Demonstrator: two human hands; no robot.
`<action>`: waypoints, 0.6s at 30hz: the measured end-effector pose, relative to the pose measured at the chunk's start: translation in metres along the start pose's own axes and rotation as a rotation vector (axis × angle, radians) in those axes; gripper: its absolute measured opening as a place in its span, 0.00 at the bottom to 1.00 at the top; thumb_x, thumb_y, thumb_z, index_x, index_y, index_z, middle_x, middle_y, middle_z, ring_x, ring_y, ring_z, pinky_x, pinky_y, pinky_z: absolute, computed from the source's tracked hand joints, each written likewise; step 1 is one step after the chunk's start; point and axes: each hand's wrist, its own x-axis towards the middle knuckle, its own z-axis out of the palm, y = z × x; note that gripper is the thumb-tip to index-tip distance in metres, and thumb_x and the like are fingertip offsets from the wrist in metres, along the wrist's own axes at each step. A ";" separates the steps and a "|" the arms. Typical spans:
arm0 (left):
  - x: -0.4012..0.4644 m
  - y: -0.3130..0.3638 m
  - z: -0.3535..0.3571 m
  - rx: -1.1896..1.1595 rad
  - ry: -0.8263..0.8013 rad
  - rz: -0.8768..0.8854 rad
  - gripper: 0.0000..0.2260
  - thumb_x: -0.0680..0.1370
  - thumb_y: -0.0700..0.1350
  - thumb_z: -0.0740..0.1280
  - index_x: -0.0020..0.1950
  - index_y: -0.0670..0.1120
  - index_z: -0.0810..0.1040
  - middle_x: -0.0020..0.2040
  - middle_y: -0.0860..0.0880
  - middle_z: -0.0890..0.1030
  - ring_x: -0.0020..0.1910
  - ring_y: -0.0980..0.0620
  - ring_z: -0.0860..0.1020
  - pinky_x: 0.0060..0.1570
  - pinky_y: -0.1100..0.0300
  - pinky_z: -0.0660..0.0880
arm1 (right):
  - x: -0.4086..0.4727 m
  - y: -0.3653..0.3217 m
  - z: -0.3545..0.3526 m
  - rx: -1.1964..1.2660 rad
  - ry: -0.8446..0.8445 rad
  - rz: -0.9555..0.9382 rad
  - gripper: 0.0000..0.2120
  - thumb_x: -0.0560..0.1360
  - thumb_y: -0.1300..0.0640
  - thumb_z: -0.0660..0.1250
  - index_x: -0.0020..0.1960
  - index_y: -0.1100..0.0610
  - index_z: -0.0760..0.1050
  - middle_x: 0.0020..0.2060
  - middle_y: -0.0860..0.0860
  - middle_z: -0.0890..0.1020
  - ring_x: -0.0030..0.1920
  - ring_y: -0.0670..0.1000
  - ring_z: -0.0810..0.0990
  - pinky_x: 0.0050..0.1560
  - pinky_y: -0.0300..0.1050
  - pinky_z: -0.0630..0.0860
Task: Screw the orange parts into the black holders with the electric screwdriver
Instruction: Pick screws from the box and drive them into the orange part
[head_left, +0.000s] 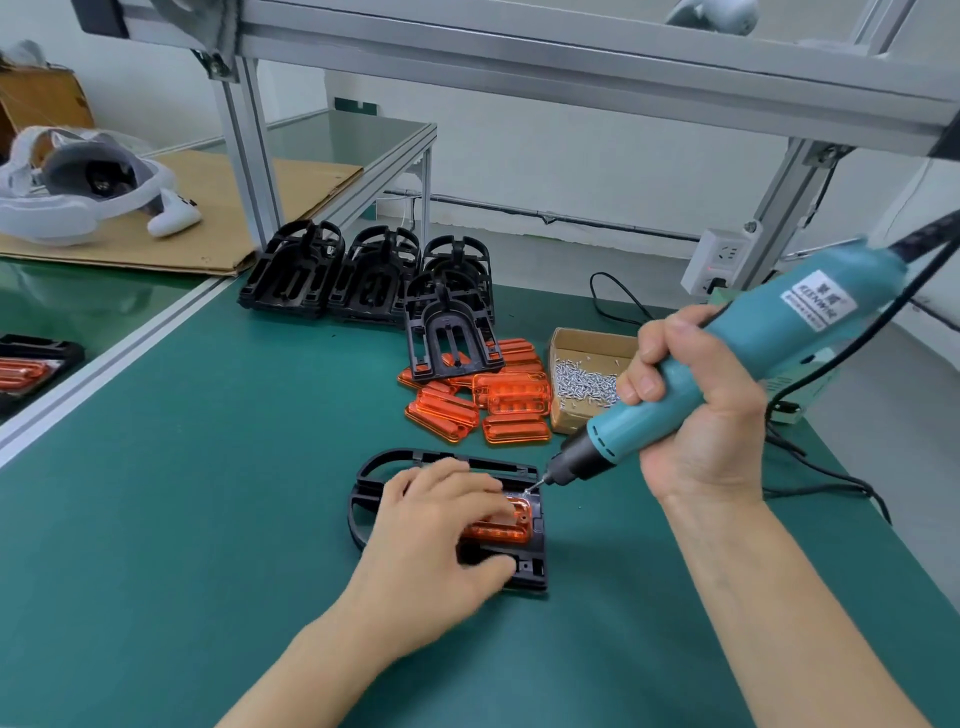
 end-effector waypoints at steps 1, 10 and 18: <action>0.000 0.000 0.003 0.101 -0.064 0.022 0.20 0.69 0.60 0.64 0.60 0.62 0.76 0.64 0.70 0.69 0.71 0.65 0.55 0.72 0.60 0.41 | 0.000 0.002 -0.001 -0.023 -0.014 0.005 0.11 0.70 0.64 0.62 0.33 0.50 0.72 0.29 0.50 0.72 0.23 0.46 0.68 0.27 0.37 0.67; 0.003 0.000 0.007 0.301 -0.143 0.084 0.21 0.72 0.60 0.61 0.65 0.63 0.72 0.71 0.66 0.64 0.75 0.61 0.47 0.68 0.54 0.27 | -0.001 0.015 -0.003 -0.199 -0.119 -0.007 0.13 0.70 0.67 0.62 0.32 0.51 0.71 0.26 0.50 0.71 0.23 0.48 0.67 0.28 0.37 0.67; 0.002 0.000 0.007 0.295 -0.136 0.090 0.20 0.73 0.60 0.61 0.65 0.62 0.72 0.71 0.66 0.64 0.74 0.61 0.47 0.69 0.53 0.28 | 0.000 0.020 -0.003 -0.228 -0.106 0.036 0.11 0.69 0.66 0.64 0.33 0.52 0.72 0.28 0.51 0.72 0.23 0.48 0.67 0.28 0.37 0.67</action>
